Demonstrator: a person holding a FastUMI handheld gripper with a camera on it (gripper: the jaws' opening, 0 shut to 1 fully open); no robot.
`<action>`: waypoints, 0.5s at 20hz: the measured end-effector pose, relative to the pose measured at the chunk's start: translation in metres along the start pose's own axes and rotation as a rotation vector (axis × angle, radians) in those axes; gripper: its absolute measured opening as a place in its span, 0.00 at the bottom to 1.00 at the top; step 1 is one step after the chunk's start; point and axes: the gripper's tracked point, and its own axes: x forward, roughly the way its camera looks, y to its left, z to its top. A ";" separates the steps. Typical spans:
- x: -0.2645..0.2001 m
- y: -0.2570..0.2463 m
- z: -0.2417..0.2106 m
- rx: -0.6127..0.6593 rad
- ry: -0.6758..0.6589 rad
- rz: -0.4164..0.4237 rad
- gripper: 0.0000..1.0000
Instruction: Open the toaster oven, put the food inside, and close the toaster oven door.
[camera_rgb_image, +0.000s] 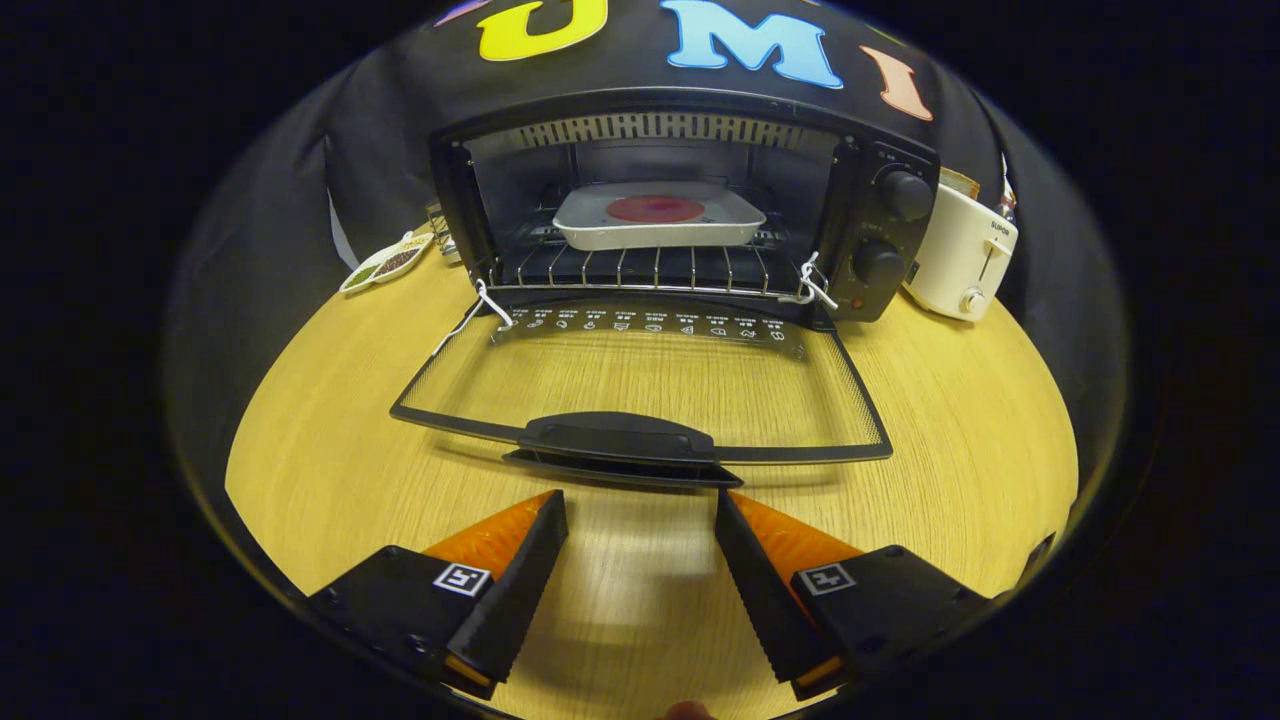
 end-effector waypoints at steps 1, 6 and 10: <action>-0.001 0.000 0.001 0.004 -0.006 0.002 0.96; -0.010 0.001 0.009 0.052 -0.046 0.005 0.95; -0.026 0.001 0.020 0.018 -0.103 -0.013 0.95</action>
